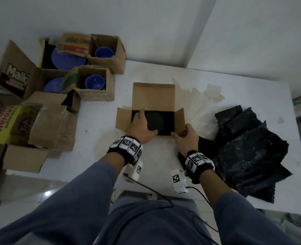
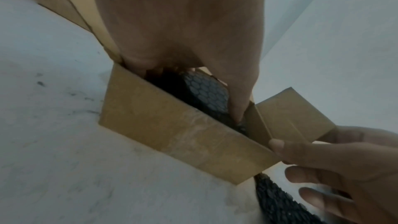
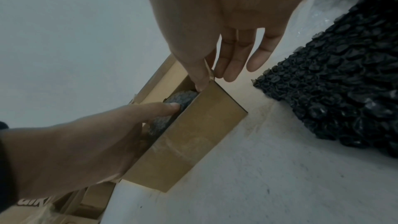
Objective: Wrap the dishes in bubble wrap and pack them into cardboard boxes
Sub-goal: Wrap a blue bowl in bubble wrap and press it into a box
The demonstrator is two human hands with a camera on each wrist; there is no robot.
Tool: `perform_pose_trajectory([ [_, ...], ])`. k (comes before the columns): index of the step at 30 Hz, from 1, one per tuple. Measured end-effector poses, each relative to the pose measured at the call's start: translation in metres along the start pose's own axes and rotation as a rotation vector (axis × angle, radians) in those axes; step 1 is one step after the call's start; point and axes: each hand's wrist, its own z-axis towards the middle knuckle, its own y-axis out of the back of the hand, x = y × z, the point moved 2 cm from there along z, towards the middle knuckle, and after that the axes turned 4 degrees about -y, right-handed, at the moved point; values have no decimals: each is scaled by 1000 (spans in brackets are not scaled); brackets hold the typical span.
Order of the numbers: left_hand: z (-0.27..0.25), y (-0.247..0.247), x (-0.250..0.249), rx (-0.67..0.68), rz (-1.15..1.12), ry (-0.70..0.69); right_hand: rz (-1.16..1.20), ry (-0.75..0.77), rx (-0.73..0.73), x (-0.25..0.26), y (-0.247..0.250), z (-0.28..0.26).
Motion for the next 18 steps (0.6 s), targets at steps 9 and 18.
perform_pose_trajectory([
  [9, 19, -9, 3, -13, -162, 101, -117, 17, 45, 5, 3, 5],
  [18, -37, 34, 42, -808, -148, -36, -45, 185, -8, 5, 3, 0],
])
